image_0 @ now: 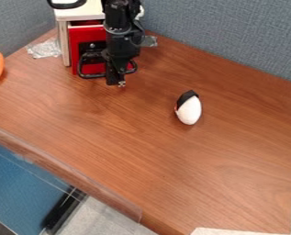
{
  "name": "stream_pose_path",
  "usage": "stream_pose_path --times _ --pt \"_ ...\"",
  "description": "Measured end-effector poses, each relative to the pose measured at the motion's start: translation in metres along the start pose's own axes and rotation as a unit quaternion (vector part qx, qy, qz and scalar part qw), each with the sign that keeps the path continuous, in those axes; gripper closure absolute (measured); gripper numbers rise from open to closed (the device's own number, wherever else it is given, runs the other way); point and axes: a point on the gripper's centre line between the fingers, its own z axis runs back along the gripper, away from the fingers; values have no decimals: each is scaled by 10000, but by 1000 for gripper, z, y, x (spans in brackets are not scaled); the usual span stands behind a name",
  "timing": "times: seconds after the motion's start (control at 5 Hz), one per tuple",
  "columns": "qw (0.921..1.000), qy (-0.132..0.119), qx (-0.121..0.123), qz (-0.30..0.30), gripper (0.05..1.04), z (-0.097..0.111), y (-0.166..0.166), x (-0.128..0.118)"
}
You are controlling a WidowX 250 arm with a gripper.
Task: Open the drawer
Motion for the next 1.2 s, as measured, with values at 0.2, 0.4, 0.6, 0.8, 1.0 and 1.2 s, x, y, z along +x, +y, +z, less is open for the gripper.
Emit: stream_pose_path --times 0.2,0.4,0.6,0.8,1.0,1.2 --pt "10000 -20 -68 -64 954 2 -13 3" --pt "9999 -53 -131 -65 954 4 -21 3" --pt "9994 -49 -349 -5 954 4 -32 6" --pt "9989 17 -472 79 954 7 -44 13" --pt "9983 64 -550 193 955 9 -49 17" --pt "9980 51 -595 212 955 11 -51 22"
